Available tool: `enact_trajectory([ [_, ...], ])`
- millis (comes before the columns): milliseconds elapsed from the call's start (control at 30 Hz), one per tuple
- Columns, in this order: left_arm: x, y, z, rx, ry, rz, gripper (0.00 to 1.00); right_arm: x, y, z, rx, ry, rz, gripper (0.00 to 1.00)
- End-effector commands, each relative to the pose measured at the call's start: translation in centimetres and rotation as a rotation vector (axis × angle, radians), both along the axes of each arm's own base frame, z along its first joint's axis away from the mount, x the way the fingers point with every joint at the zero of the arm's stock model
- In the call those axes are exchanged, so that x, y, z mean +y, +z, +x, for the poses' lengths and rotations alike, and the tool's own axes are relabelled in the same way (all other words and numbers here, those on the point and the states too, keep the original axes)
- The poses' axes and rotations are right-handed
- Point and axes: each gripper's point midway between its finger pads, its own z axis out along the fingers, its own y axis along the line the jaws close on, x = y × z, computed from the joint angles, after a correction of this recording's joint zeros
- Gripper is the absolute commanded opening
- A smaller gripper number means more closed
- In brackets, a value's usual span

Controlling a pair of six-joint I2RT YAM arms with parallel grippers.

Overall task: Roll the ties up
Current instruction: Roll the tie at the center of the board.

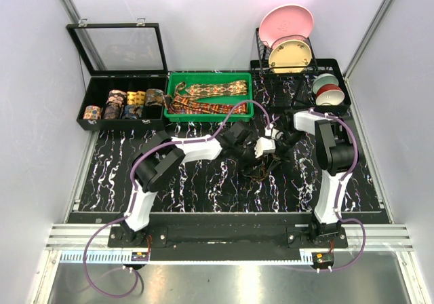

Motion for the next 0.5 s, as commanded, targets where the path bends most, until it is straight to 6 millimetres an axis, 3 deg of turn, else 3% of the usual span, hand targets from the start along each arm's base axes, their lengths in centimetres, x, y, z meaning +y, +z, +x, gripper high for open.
enact_trajectory([
  [0, 0.3, -1.4, -0.9, -0.003, -0.053, 0.015, 0.56, -0.6, -1.8, 1.3, -0.059, 0.052, -0.082, 0.0],
  [67, 1.1, -2.7, -1.0, -0.021, -0.065, 0.057, 0.49, -0.2, -1.5, 1.5, -0.058, 0.051, -0.059, 0.0],
  [100, 1.6, -3.4, -1.4, -0.012, -0.064, 0.086, 0.39, -0.2, -1.4, 1.4, -0.053, 0.052, -0.057, 0.0],
  [133, 2.1, -3.9, -1.5, -0.015, -0.061, 0.111, 0.35, -0.2, -1.1, 1.2, -0.038, 0.051, -0.053, 0.0],
  [233, 3.7, -5.4, -2.0, -0.012, -0.063, 0.167, 0.19, 0.0, 0.1, 0.6, -0.007, 0.023, 0.014, 0.18],
  [267, 4.0, -5.7, -2.3, -0.009, -0.068, 0.181, 0.17, 0.0, 0.7, 0.8, -0.009, 0.009, 0.054, 0.27],
  [467, 5.9, -7.2, -3.2, -0.003, -0.077, 0.235, 0.09, -0.8, 3.2, 0.5, -0.059, -0.039, 0.161, 0.55],
])
